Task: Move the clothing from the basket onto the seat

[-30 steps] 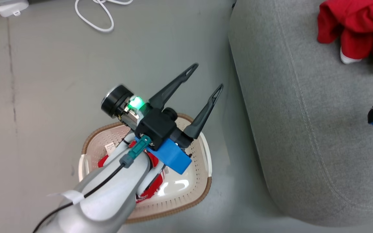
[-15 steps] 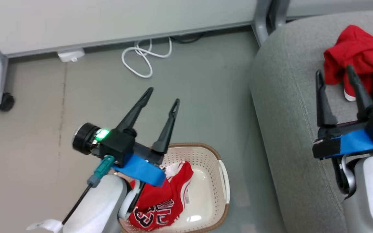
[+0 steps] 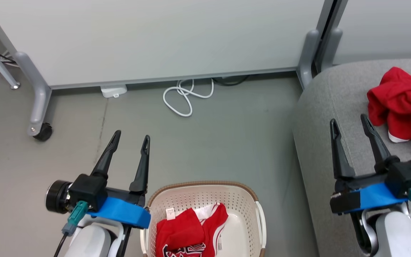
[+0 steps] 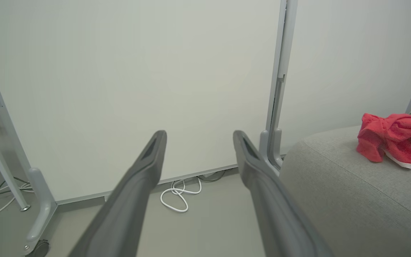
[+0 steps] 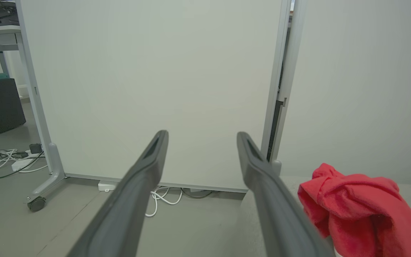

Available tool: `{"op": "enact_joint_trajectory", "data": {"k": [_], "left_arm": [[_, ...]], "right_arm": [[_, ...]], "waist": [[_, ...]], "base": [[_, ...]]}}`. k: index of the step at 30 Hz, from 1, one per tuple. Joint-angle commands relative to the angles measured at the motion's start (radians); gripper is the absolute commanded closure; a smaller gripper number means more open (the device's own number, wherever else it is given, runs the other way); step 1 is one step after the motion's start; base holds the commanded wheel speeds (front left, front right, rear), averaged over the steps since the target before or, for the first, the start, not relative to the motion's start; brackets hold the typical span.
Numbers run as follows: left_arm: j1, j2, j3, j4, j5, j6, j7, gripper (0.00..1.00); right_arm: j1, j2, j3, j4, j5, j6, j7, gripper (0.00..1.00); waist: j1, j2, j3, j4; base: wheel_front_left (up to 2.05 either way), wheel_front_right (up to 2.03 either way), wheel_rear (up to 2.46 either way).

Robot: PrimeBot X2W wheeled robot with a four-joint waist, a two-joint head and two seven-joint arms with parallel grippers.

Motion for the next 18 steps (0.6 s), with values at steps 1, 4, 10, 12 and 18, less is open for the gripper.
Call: {"op": "enact_joint_trajectory", "data": {"k": [1, 4, 10, 12, 18], "left_arm": [[0.023, -0.005, 0.020, 0.000, 0.010, -0.005, -0.003, 0.00], [0.054, -0.015, 0.059, -0.002, 0.023, -0.007, -0.003, 0.00], [0.112, -0.032, 0.120, -0.004, 0.045, -0.019, -0.003, 0.00], [0.128, -0.034, 0.137, -0.005, 0.051, -0.022, -0.003, 0.00], [0.170, -0.044, 0.189, -0.008, 0.069, -0.034, -0.003, 0.00]], "right_arm": [[0.032, 0.006, -0.006, -0.011, 0.003, 0.000, -0.003, 0.00], [0.079, 0.009, -0.013, -0.033, 0.003, 0.000, -0.003, 0.00], [0.161, 0.011, -0.008, -0.067, 0.024, 0.000, -0.003, 0.00], [0.182, 0.012, -0.002, -0.078, 0.039, 0.000, -0.003, 0.00], [0.237, 0.012, 0.024, -0.086, 0.071, 0.000, -0.003, 0.00]], "waist": [[0.0002, -0.0001, -0.016, 0.003], [0.0002, -0.0001, -0.043, 0.014], [0.0002, -0.0001, -0.085, 0.033], [0.0002, -0.0001, -0.095, 0.038], [0.0002, -0.0001, -0.115, 0.049]], "base": [[0.00, 0.00, 0.00], [0.00, 0.00, 0.00], [0.00, 0.00, 0.00], [0.00, 0.00, 0.00], [0.00, 0.00, 0.00]]}}
